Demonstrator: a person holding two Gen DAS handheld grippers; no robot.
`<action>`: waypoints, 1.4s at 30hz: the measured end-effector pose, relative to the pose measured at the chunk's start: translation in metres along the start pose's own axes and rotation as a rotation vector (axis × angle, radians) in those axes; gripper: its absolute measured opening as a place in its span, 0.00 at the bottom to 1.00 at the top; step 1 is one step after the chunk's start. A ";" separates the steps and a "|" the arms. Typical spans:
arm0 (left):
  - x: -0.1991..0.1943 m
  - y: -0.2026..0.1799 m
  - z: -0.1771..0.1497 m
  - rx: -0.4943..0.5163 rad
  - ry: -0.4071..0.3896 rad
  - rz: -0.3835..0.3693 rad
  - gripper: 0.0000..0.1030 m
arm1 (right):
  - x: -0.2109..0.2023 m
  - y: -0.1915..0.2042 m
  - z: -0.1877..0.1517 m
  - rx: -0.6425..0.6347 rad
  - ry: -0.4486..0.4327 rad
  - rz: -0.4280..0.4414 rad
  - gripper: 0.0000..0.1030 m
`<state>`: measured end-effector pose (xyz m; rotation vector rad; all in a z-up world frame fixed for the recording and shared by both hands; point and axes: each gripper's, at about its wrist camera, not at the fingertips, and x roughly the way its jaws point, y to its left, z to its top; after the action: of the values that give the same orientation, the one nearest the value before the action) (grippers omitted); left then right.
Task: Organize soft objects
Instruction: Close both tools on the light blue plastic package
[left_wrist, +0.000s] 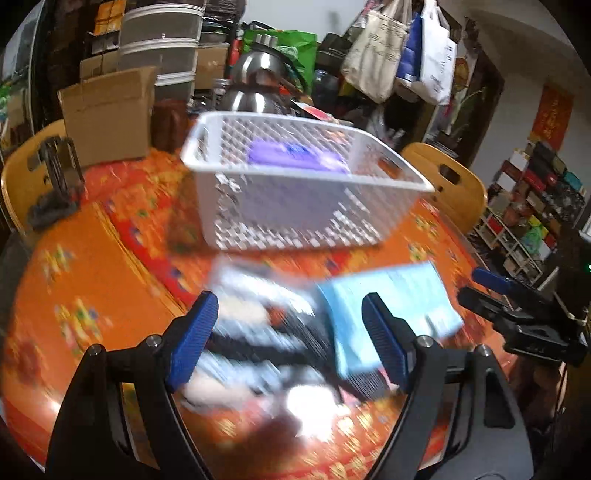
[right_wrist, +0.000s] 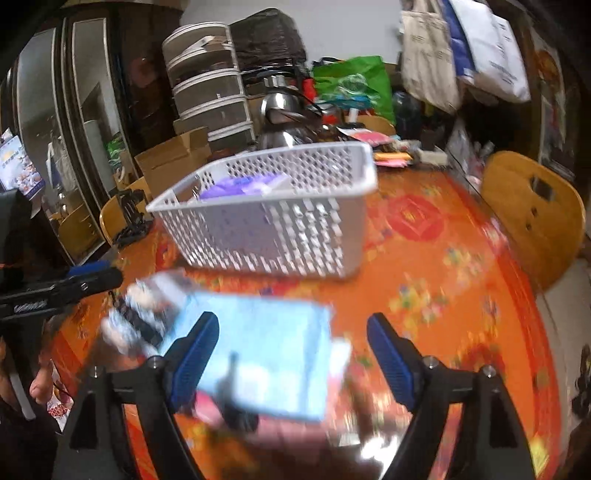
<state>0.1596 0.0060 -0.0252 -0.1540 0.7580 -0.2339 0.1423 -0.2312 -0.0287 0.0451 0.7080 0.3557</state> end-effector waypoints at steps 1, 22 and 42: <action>0.001 -0.006 -0.009 0.012 0.002 -0.006 0.76 | -0.004 -0.001 -0.007 0.001 -0.008 0.002 0.80; 0.055 -0.055 -0.049 0.060 0.067 -0.096 0.48 | 0.013 0.001 -0.040 -0.029 0.043 0.048 0.48; 0.058 -0.062 -0.056 0.104 0.012 -0.119 0.27 | 0.015 0.020 -0.049 -0.093 0.047 0.015 0.29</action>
<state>0.1517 -0.0722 -0.0894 -0.0990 0.7473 -0.3869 0.1151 -0.2107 -0.0728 -0.0465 0.7366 0.4045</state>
